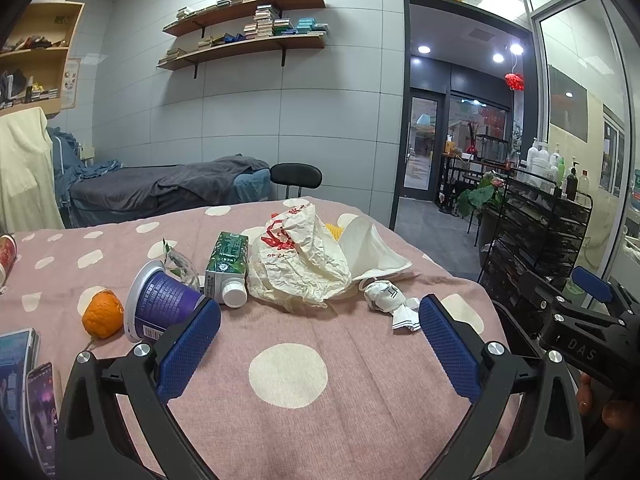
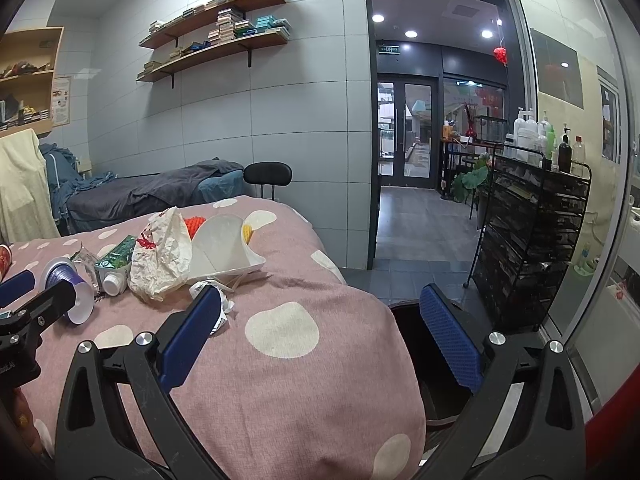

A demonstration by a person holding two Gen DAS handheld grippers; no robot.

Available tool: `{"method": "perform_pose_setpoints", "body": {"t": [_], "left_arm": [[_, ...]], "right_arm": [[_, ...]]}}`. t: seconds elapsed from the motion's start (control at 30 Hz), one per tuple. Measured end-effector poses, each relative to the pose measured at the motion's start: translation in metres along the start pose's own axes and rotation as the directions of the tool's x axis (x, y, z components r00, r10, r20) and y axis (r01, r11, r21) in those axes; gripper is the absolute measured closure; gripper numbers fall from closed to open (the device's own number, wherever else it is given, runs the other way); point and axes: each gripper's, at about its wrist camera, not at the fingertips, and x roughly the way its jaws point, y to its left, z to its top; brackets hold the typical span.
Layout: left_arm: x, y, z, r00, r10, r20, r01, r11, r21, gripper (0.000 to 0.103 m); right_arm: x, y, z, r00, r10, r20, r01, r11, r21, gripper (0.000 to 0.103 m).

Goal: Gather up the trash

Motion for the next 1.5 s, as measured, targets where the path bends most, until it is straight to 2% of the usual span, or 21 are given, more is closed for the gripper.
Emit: {"method": "perform_pose_setpoints", "body": {"t": [1.5], "left_arm": [[0.003, 0.0, -0.011, 1.0, -0.003, -0.019, 0.002, 1.0, -0.01, 0.006]], "right_arm": [[0.008, 0.002, -0.005, 0.999, 0.006, -0.033, -0.006, 1.0, -0.002, 0.005]]}}
